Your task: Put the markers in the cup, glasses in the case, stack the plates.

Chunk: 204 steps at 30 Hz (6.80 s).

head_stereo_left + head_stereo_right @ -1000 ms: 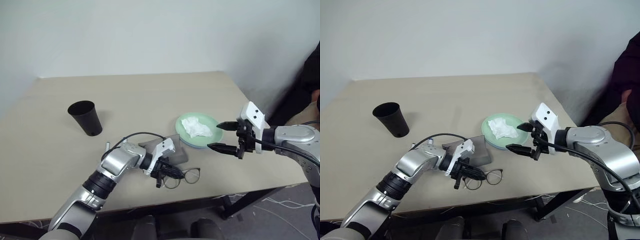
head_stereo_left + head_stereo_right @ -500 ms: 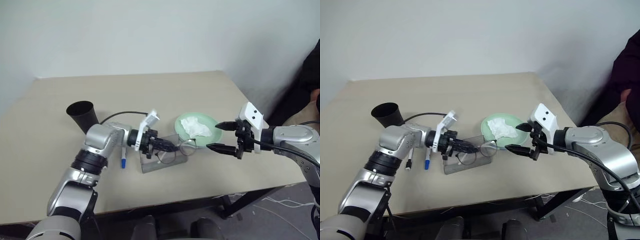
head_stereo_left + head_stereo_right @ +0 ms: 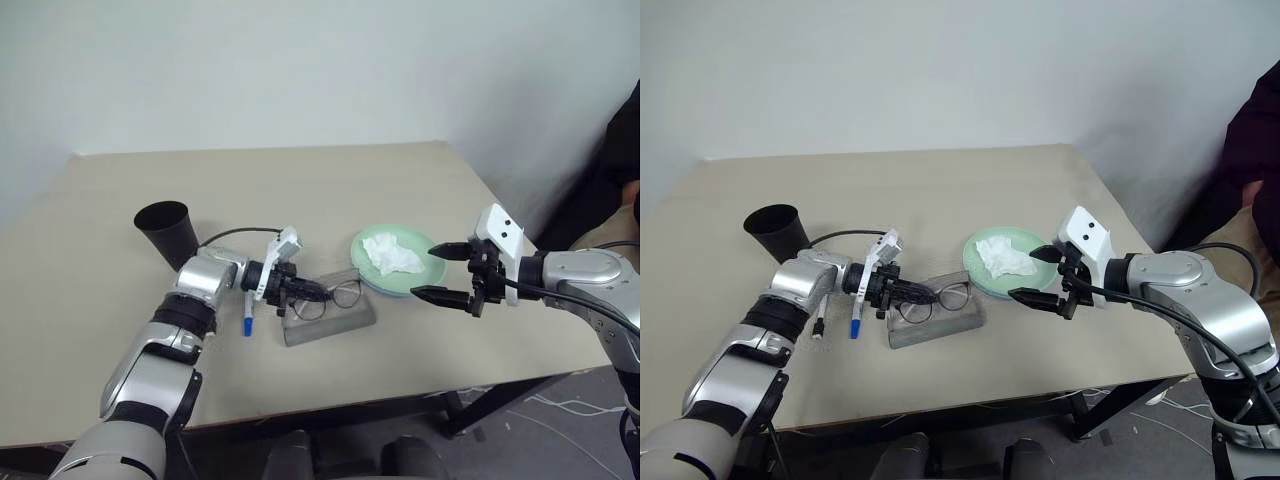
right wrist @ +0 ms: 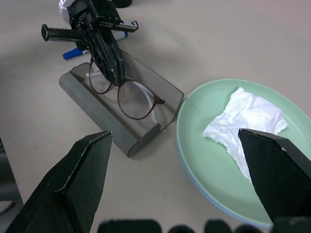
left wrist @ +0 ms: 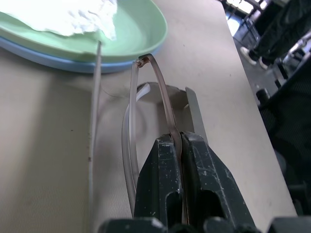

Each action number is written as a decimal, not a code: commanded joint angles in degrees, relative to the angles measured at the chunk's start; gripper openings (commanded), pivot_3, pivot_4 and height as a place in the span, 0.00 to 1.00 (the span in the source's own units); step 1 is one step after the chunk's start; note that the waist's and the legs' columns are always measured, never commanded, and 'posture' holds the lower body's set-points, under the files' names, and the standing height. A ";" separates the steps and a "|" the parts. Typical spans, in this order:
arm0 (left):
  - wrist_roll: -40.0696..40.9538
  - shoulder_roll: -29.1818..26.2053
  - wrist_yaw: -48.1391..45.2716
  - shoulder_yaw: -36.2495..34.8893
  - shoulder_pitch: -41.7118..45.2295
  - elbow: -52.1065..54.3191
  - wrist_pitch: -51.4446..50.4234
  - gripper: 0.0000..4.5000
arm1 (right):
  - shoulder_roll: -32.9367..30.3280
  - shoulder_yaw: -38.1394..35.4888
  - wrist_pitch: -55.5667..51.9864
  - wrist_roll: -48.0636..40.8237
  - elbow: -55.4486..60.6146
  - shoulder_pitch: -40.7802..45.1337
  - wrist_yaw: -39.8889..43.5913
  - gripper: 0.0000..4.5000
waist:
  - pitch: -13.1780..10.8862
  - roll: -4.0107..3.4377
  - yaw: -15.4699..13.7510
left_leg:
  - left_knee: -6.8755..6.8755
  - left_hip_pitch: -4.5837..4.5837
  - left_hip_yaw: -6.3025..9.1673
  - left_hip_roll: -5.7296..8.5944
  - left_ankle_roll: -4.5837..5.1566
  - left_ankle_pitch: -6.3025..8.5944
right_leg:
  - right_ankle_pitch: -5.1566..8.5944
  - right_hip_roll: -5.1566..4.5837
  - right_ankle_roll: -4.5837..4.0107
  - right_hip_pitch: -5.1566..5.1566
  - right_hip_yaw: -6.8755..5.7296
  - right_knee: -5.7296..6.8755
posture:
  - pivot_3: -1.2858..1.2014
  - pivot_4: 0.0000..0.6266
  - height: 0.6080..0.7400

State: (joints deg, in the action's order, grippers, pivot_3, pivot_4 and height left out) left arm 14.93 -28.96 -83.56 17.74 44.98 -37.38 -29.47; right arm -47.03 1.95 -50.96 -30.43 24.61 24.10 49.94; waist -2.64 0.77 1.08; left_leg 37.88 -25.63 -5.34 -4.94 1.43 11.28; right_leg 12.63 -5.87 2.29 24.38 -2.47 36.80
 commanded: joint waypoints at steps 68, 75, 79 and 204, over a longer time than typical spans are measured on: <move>-7.64 -6.79 6.43 -0.90 -11.81 23.22 4.60 0.01 | 0.29 -0.48 1.28 -0.04 1.20 1.95 -1.79 1.00 | 0.01 -0.02 0.02 | 0.03 0.02 -0.03 0.01 0.04 0.02 | -0.02 -0.02 0.03 -0.03 0.05 0.01 | 0.52 0.00 1.00; -7.55 -8.35 7.66 -1.97 -12.91 23.95 5.67 0.01 | -0.12 0.28 1.40 0.40 1.12 2.76 -1.07 1.00 | 0.02 -0.04 0.02 | 0.01 0.04 -0.04 0.01 0.04 0.02 | -0.02 -0.01 0.02 -0.02 0.05 0.00 | 0.52 0.00 1.00; -4.88 -8.61 10.17 -6.84 -9.40 22.55 1.91 0.01 | -0.42 0.34 1.54 0.58 0.66 3.41 -0.73 1.00 | 0.02 -0.04 0.02 | 0.00 0.04 -0.04 0.00 0.04 0.01 | -0.02 -0.01 0.03 0.00 0.05 0.01 | 0.52 0.00 1.00; -6.67 -6.43 68.02 -34.49 -1.98 5.28 24.12 0.00 | 3.41 5.01 2.73 4.04 -5.61 9.05 1.69 1.00 | 0.10 0.06 0.00 | -0.05 0.04 -0.05 0.09 0.02 0.01 | -0.18 0.02 0.04 -0.05 0.10 0.00 | 0.52 0.00 1.00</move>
State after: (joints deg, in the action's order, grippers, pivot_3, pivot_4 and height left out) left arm 7.79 -35.35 -14.60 -16.80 42.99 -34.23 -7.10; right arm -43.54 9.15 -48.57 -25.81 17.50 31.88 51.86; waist -2.55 0.83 1.09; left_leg 37.83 -25.59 -5.39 -4.85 1.44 11.29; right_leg 12.45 -5.85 2.33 24.33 -2.37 36.80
